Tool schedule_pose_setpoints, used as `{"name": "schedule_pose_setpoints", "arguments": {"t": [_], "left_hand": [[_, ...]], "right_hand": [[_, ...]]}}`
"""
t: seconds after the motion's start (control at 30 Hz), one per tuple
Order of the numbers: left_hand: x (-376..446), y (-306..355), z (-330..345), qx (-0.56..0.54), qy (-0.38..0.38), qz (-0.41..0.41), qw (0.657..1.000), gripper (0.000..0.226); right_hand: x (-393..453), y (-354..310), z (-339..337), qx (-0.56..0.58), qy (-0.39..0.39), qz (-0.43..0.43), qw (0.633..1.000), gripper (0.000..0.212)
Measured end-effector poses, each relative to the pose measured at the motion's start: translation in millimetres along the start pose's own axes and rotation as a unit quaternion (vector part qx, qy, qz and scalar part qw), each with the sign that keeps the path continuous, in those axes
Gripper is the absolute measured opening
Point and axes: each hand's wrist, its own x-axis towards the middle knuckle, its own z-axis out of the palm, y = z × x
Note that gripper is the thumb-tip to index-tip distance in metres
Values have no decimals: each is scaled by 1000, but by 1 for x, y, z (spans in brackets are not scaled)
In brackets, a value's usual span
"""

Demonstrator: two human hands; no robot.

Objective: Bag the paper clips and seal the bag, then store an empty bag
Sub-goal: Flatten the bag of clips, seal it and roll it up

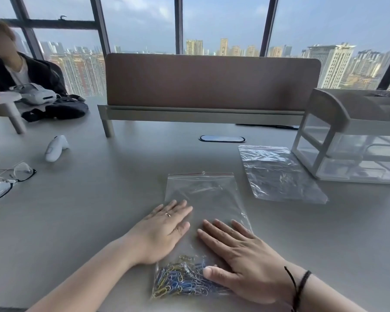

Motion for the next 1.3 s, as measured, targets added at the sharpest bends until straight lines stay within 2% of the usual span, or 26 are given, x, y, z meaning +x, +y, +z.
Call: {"name": "schedule_pose_setpoints", "arguments": {"t": [0.1,0.2,0.33,0.4,0.53,0.73,0.9,1.0,1.17,1.3], "left_hand": [[19,-4,-3,33,21,-45,998,66],[26,-2,-1,76,11,-44,996,87],[26,-5,0,108,10,-16,994,106],[27,-6,1,126,15,-14,992,112],[28,-5,2,121,14,-28,992,102],[31,-10,-3,143,-37,-25,989,89],[65,-5,-13,81,63,-25,994,67],[89,4,-10,62,46,-5,997,70],[100,-4,0,74,30,-19,997,81],[100,-5,-1,63,44,-18,997,70]], "right_hand": [[3,1,-5,37,-15,0,999,75],[7,3,-16,66,-11,15,998,74],[41,4,-31,67,93,25,993,68],[67,8,-29,63,82,22,994,72],[93,33,-16,40,53,66,996,81],[89,55,-16,36,55,108,992,86],[90,53,-13,17,78,114,990,85],[91,55,-11,21,93,109,989,82],[91,57,-15,44,98,103,989,75],[96,54,-24,82,182,91,976,59]]}}
